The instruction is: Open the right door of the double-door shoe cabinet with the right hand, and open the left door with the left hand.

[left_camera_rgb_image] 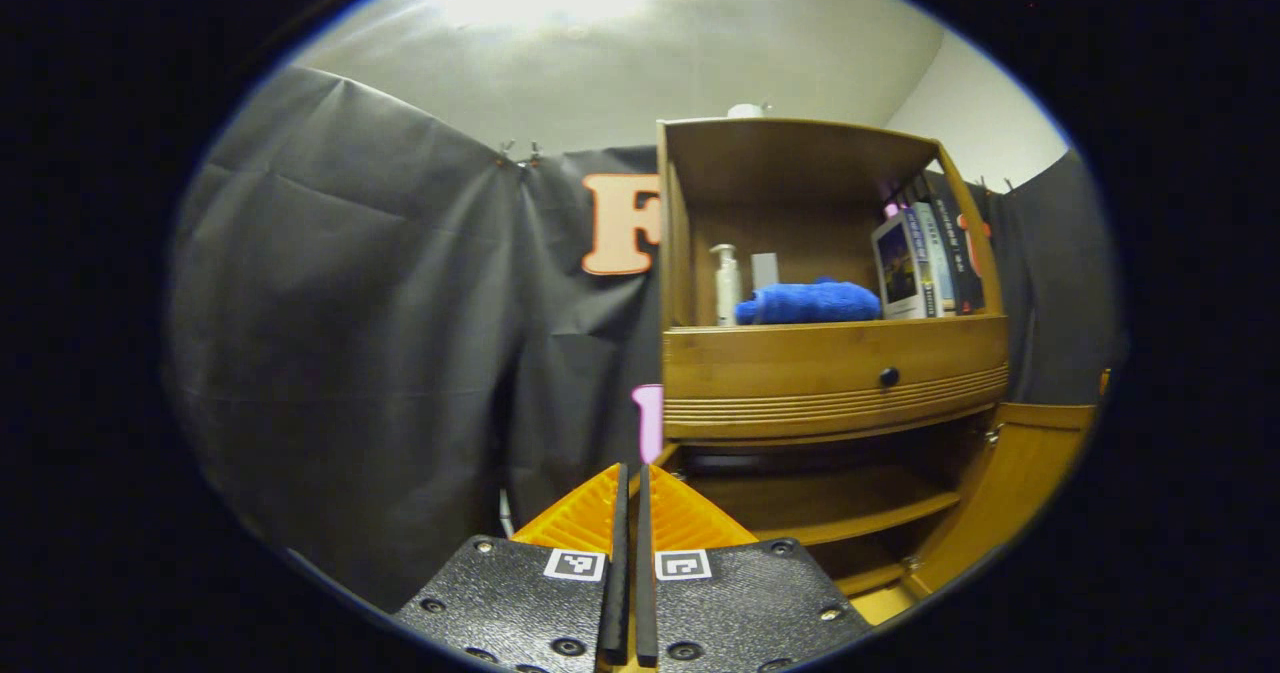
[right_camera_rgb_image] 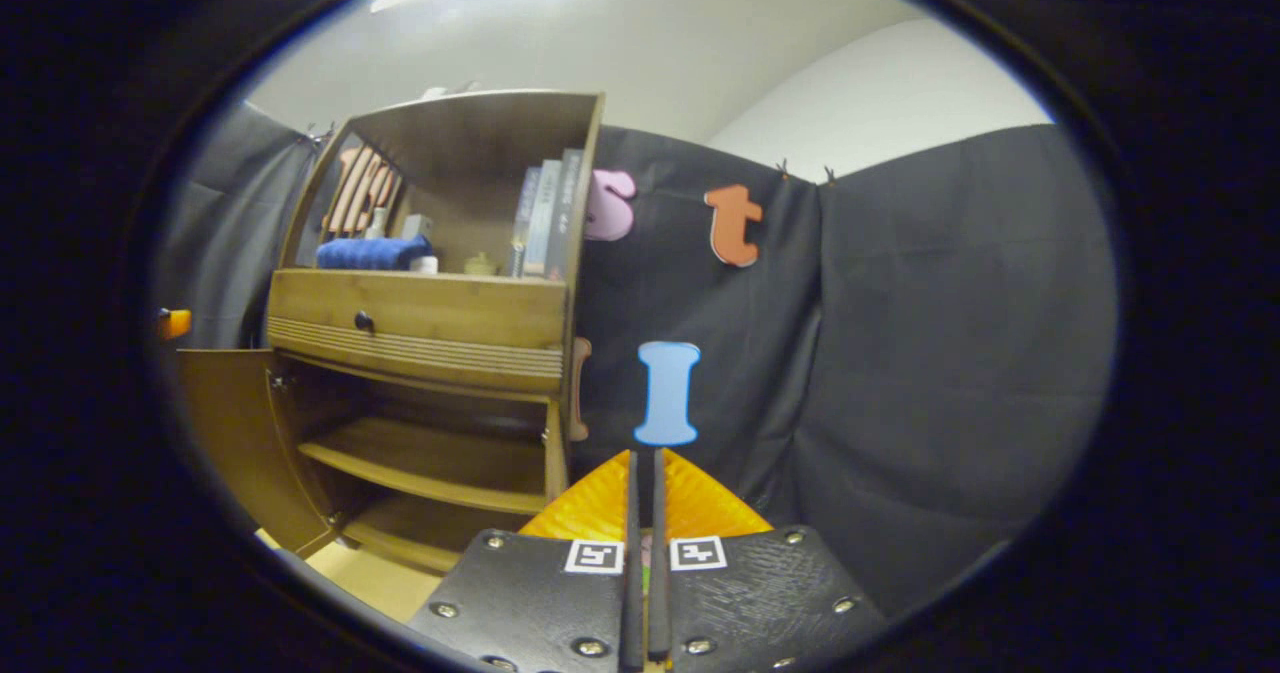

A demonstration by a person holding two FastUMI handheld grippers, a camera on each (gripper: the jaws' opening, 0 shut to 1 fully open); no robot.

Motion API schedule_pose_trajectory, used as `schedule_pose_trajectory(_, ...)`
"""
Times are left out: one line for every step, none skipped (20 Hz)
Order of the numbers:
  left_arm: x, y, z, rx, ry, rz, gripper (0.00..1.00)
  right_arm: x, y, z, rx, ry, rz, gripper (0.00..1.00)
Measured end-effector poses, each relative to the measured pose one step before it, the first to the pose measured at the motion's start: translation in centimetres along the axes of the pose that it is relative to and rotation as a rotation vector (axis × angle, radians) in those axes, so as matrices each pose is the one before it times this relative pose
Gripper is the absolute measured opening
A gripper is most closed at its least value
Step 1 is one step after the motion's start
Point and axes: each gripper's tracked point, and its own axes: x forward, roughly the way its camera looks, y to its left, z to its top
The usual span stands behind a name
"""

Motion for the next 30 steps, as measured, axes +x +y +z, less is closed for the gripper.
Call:
schedule_pose_trajectory(0.609, -1.029, -0.594, 0.00208, 0.01219, -0.02626, 0.0, -0.021, 0.655, 0.773, -0.0006, -0.01571, 0.00815, 0.03)
schedule_pose_trajectory(0.657, -1.119, -0.44, 0.00359, 0.00905, -0.02441, 0.05, -0.058, 0.827, 0.679, 0.008, -0.01107, 0.0151, 0.03)
schedule_pose_trajectory(0.763, -1.384, -0.148, -0.00102, 0.00277, -0.03059, 0.05, -0.278, 0.877, 0.598, 0.01376, -0.01142, 0.02015, 0.03)
schedule_pose_trajectory(0.584, -1.231, -0.385, -0.00896, 0.00784, -0.0266, 0.05, 0.07, 1.078, 0.472, 0.01316, -0.00891, 0.02108, 0.03)
schedule_pose_trajectory(0.505, -1.192, -0.334, -0.00914, 0.01015, -0.02755, 0.04, 0.125, 0.921, 0.357, 0.00971, -0.00947, 0.01938, 0.03)
schedule_pose_trajectory(0.581, -0.996, -0.264, -0.00872, 0.00748, -0.0205, 0.04, 0.156, 0.988, 0.262, 0.00587, -0.00737, 0.01763, 0.07)
schedule_pose_trajectory(0.331, -0.799, -0.34, 0.00012, 0.00907, -0.01627, 0.04, 0.223, 0.981, -0.007, 0.00448, -0.00328, 0.02134, 0.03)
schedule_pose_trajectory(0.354, -0.753, -0.204, 0.00091, 0.00566, -0.01273, 0.04, 0.277, 1.064, -0.041, 0.00666, 0.00132, 0.02309, 0.03)
schedule_pose_trajectory(0.358, -0.978, -0.199, 0.00606, 0.00334, -0.0164, 0.05, 0.282, 1.184, -0.184, 0.00591, 0.00368, 0.02381, 0.02)
schedule_pose_trajectory(0.309, -0.891, -0.054, 0.00327, -0.00174, -0.02002, 0.05, 0.256, 0.957, -0.241, 0.00348, 0.003, 0.0191, 0.03)
schedule_pose_trajectory(0.134, -0.835, -0.156, -0.00135, -0.00031, -0.01922, 0.05, 0.393, 0.77, -0.281, 0.00491, 0.00613, 0.01544, 0.02)
schedule_pose_trajectory(0.229, -0.859, -0.216, -0.00618, 0.00345, -0.01875, 0.05, 0.22, 0.773, -0.272, 0.00577, 0.0051, 0.01755, 0.02)
schedule_pose_trajectory(0.188, -0.951, -0.407, -0.00892, 0.00785, -0.01999, 0.05, 0.264, 0.731, -0.358, 0.0073, 0.00826, 0.01142, 0.02)
schedule_pose_trajectory(0.257, -0.923, -0.322, -0.00829, 0.00427, -0.01874, 0.12, 0.198, 0.687, -0.315, 0.0076, 0.00718, 0.01262, 0.02)
schedule_pose_trajectory(0.305, -0.913, -0.259, -0.00716, 0.0065, -0.01903, 0.05, 0.277, 0.583, -0.385, 0.00741, 0.00725, 0.00882, 0.02)
schedule_pose_trajectory(0.256, -0.844, -0.306, -0.00522, 0.0045, -0.0201, 0.13, 0.166, 0.541, -0.434, 0.00414, 0.00876, 0.00848, 0.02)
schedule_pose_trajectory(0.334, -1.144, -0.243, -0.00776, 0.00445, -0.02616, 0.05, 0.264, 0.637, -0.542, 0.00116, 0.01097, 0.008, 0.02)
schedule_pose_trajectory(0.241, -1.012, -0.106, -0.00739, 0.00053, -0.02277, 0.05, 0.289, 0.701, -0.542, -0.00135, 0.01201, 0.0083, 0.03)
schedule_pose_trajectory(0.257, -0.974, -0.154, -0.00026, -0.00006, -0.02055, 0.05, 0.146, 0.803, -0.73, -0.0023, 0.01306, 0.01034, 0.03)
schedule_pose_trajectory(0.254, -0.923, -0.207, 0.00408, -0.00043, -0.0185, 0.05, 0.307, 0.696, -0.491, -0.00041, 0.01172, 0.00648, 0.03)
schedule_pose_trajectory(0.223, -0.792, -0.206, 0.00543, -0.00087, -0.01125, 0.05, 0.351, 0.653, -0.348, 0.0008, 0.0094, 0.00656, 0.03)
schedule_pose_trajectory(0.268, -0.669, -0.273, 0.00434, 0.00271, -0.01059, 0.04, 0.237, 0.693, -0.426, 0.00297, 0.00643, 0.00847, 0.03)
schedule_pose_trajectory(0.217, -0.63, -0.132, -0.00267, -0.00661, -0.01137, 0.04, 0.305, 0.61, -0.374, 0.00335, 0.00357, 0.00318, 0.03)
schedule_pose_trajectory(0.212, -0.396, -0.076, -0.00089, -0.00623, -0.00379, 0.05, 0.145, 0.427, -0.393, 0.00325, 0.00582, 0.00273, 0.03)
schedule_pose_trajectory(0.146, -0.181, -0.171, 0.00002, -0.00143, 0.00429, 0.0, 0.025, 0.449, -0.471, 0.00332, 0.0073, 0.00064, 0.03)
schedule_pose_trajectory(0.201, -0.023, -0.109, 0.00327, -0.00167, 0.00765, 0.04, 0.058, 0.327, -0.249, 0.00164, 0.00184, 0.00076, 0.03)
schedule_pose_trajectory(0.024, -0.079, 0.024, 0.00263, -0.00367, 0.00523, 0.04, 0.159, 0.242, -0.21, 0.00106, 0.00124, -0.00124, 0.03)
schedule_pose_trajectory(0.167, -0.085, 0.141, 0.00218, -0.00691, 0.00384, 0.04, 0.075, 0.193, -0.07, 0.00098, -0.00159, -0.00144, 0.03)
schedule_pose_trajectory(-0.004, -0.002, 0.146, 0.00361, -0.00792, 0.00575, 0.0, -0.029, 0.013, -0.068, 0.00057, -0.00251, -0.00496, 0.03)
schedule_pose_trajectory(0.114, -0.028, 0.262, 0.00241, -0.00894, 0.00438, 0.04, 0.04, 0.062, -0.06, 0.00117, -0.00004, -0.0043, 0.03)
